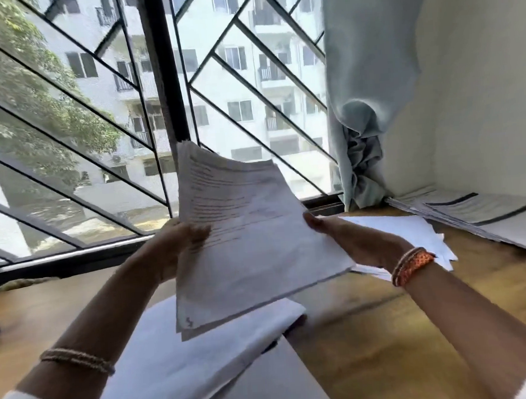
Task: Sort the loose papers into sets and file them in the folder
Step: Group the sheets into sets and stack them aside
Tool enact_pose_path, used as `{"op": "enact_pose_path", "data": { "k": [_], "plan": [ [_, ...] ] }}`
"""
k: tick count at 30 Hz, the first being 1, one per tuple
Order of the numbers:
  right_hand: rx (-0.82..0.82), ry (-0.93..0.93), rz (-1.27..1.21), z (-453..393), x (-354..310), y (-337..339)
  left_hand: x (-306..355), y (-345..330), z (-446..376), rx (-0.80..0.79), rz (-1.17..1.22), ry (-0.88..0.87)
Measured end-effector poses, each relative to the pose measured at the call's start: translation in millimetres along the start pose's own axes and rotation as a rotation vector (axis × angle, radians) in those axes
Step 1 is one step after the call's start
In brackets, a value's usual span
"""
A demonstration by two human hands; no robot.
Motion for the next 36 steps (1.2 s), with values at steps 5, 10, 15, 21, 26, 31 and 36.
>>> {"op": "enact_pose_path", "data": {
  "k": [5, 10, 15, 21, 26, 31, 36],
  "plan": [
    [0.343, -0.382, 1.065, -24, 34, 42, -52, 10, 4, 0.306, -0.12, 0.049],
    [0.485, -0.302, 1.503, -41, 34, 41, -90, 15, 14, 0.295, -0.338, 0.054],
    [0.585, -0.172, 1.618, -50, 36, 28, -93, 18, 12, 0.356, -0.473, -0.009],
    [0.721, -0.087, 1.648, -55, 41, 25, -92, 15, 10, 0.344, -0.439, 0.019],
    [0.986, -0.042, 1.312, -46, 52, 26, -91, 17, 11, 0.373, -0.338, 0.02],
    [0.974, 0.12, 0.901, -38, 35, 55, -84, 21, 19, 0.437, -0.272, 0.005],
    [0.498, 0.294, 0.114, -15, -27, 52, -82, 22, 21, 0.452, -0.293, -0.078]
  ]
}}
Point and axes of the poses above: each hand's wrist, its own z-axis away from the middle knuckle, its own y-axis out of the back of the hand, x = y × z, the point moved 3 cm from there along -z, towards the middle knuckle, and after that the axes turned 11 degrees about -y, right-handed, at the moved point
